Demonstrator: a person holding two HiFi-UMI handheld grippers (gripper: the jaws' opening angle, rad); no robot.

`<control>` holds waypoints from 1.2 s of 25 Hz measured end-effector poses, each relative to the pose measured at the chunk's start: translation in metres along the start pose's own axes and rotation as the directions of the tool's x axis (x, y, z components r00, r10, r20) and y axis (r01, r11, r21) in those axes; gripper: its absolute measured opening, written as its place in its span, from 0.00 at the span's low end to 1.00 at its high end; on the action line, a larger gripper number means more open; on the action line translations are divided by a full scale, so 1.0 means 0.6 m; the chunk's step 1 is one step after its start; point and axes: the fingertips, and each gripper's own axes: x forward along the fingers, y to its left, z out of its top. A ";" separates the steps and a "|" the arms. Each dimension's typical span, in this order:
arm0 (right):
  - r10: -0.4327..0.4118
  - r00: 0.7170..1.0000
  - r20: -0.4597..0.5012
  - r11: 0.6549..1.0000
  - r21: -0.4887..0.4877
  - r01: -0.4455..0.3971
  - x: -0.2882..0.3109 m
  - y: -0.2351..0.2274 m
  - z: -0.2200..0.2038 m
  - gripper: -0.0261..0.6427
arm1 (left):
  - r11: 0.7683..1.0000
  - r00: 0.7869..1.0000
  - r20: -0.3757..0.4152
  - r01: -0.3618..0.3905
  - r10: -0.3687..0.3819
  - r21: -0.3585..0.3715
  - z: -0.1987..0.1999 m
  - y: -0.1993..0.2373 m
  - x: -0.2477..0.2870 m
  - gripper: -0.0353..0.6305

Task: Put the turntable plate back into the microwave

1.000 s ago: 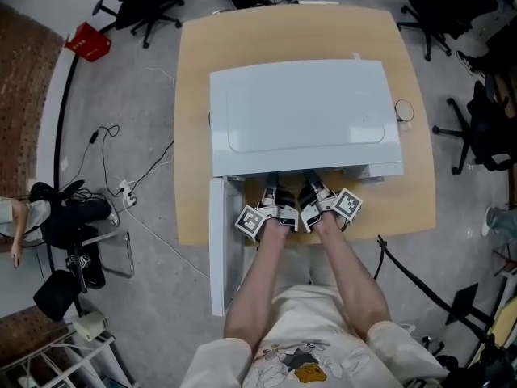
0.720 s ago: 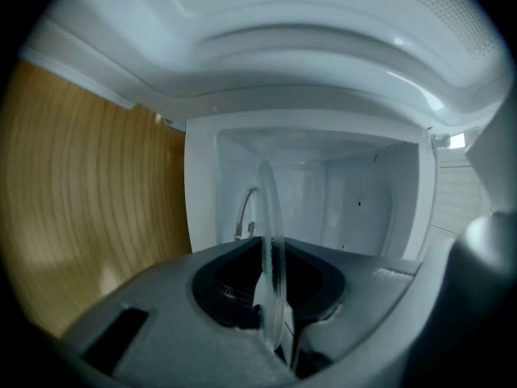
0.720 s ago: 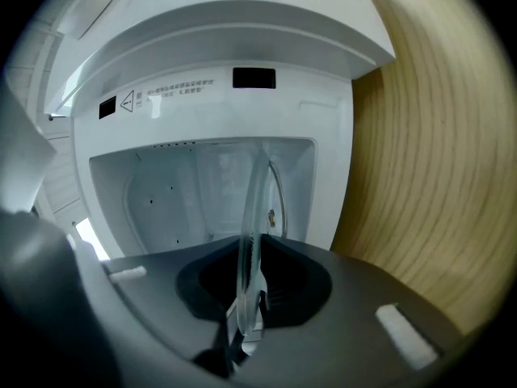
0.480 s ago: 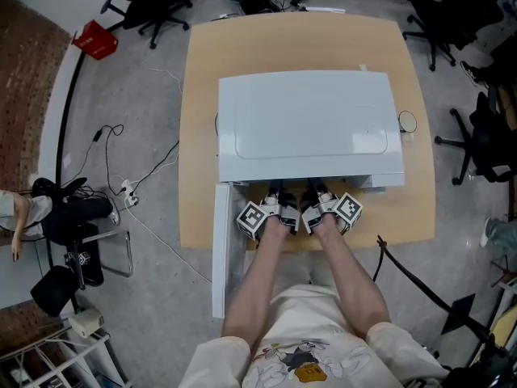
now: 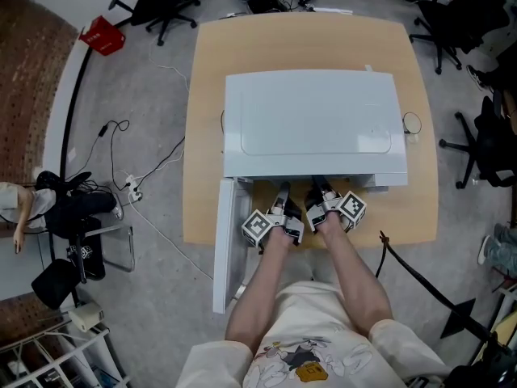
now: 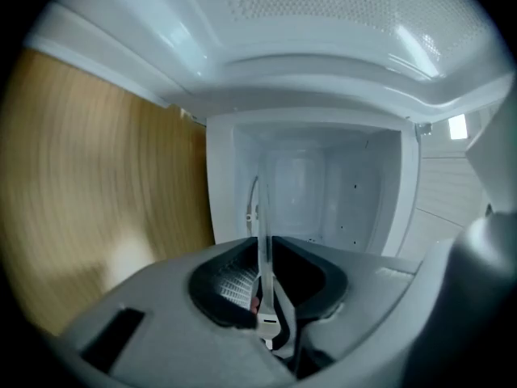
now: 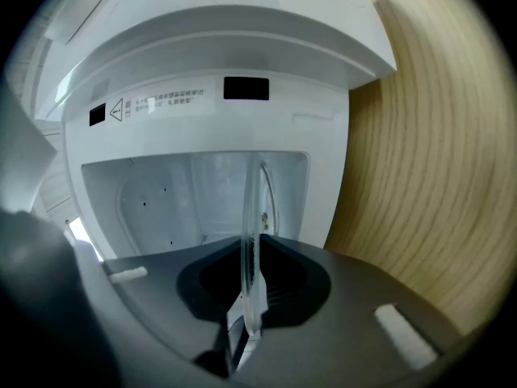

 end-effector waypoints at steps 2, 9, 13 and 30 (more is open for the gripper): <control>-0.009 1.000 -0.003 1.000 -0.002 0.009 -0.001 -0.004 0.000 0.09 | 1.000 1.000 -0.001 -0.014 0.014 0.006 -0.003 0.001 0.001 0.12; 0.011 0.996 -0.086 1.000 -0.018 -0.013 -0.006 -0.003 -0.007 0.19 | 0.999 0.999 -0.007 -0.034 0.034 -0.015 0.000 0.007 0.008 0.10; 0.006 0.990 -0.142 1.000 -0.010 -0.008 -0.032 -0.016 -0.019 0.21 | 0.999 0.999 -0.003 -0.046 0.046 -0.014 0.004 0.016 0.011 0.10; -0.089 0.972 -0.218 0.996 -0.029 0.085 -0.027 -0.048 -0.044 0.10 | 0.997 0.998 0.005 -0.059 0.059 -0.041 0.009 0.035 0.032 0.16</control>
